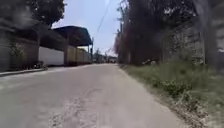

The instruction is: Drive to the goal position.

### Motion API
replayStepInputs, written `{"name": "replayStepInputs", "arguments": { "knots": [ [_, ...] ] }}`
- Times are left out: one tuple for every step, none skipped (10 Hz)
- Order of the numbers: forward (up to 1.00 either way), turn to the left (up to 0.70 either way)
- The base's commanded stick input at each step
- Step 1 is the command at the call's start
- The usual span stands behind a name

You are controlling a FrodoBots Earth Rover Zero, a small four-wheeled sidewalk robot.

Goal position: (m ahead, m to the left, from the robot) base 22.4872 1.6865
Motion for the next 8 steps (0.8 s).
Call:
{"name": "replayStepInputs", "arguments": {
  "knots": [
    [1.00,0.00],
    [1.00,0.00],
    [1.00,0.00],
    [1.00,0.00],
    [1.00,0.00],
    [1.00,0.00],
    [1.00,0.00],
    [1.00,0.00]
  ]
}}
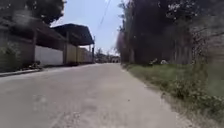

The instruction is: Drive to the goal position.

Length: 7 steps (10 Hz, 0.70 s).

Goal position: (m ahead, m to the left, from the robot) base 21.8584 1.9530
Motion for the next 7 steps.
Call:
{"name": "replayStepInputs", "arguments": {
  "knots": [
    [1.00,0.00],
    [1.00,0.00],
    [1.00,0.00],
    [1.00,0.00],
    [1.00,0.00],
    [1.00,0.00],
    [1.00,0.00]
  ]
}}
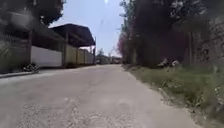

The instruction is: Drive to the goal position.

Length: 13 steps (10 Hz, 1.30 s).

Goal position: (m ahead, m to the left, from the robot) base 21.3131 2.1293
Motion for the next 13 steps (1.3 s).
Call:
{"name": "replayStepInputs", "arguments": {
  "knots": [
    [1.00,0.00],
    [1.00,0.00],
    [1.00,0.00],
    [1.00,0.00],
    [1.00,0.00],
    [1.00,0.00],
    [1.00,-0.40],
    [1.00,-0.40],
    [1.00,-0.40],
    [1.00,-0.40],
    [1.00,-0.40],
    [1.00,0.00],
    [1.00,0.00]
  ]
}}
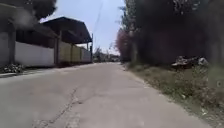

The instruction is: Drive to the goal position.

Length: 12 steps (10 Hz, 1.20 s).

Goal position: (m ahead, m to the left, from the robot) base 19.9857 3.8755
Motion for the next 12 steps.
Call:
{"name": "replayStepInputs", "arguments": {
  "knots": [
    [1.00,0.00],
    [1.00,0.00],
    [1.00,0.00],
    [1.00,0.00],
    [1.00,0.00],
    [1.00,0.00],
    [1.00,0.00],
    [1.00,0.00],
    [1.00,0.00],
    [1.00,0.00],
    [1.00,0.00],
    [1.00,0.00]
  ]
}}
